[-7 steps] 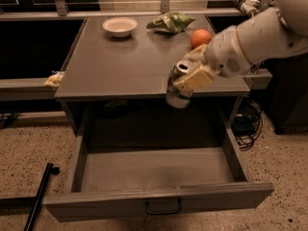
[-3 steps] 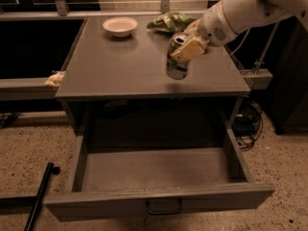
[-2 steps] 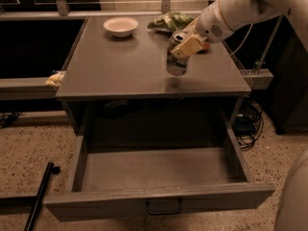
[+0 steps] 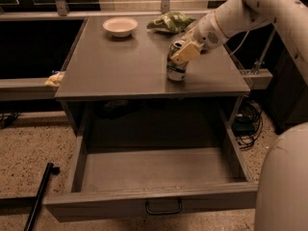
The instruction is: Pick 7up can from top drawer and place on counter
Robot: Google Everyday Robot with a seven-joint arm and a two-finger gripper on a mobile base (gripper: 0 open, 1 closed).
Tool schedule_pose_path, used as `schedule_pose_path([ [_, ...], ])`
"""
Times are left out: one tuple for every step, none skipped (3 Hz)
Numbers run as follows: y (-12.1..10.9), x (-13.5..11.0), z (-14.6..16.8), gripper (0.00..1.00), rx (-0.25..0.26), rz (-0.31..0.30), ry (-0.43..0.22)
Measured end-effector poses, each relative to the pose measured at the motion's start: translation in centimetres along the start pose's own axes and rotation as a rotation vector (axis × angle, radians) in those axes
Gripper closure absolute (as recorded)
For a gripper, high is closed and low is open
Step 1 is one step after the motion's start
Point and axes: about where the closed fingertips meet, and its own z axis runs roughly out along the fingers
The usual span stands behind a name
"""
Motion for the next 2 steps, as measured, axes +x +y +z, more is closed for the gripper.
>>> schedule_pose_path([
  [-0.01,0.89,0.84,1.0,-0.023,0.016,0.005],
  [-0.07,0.6,0.57,0.82,-0.023,0.016,0.005],
])
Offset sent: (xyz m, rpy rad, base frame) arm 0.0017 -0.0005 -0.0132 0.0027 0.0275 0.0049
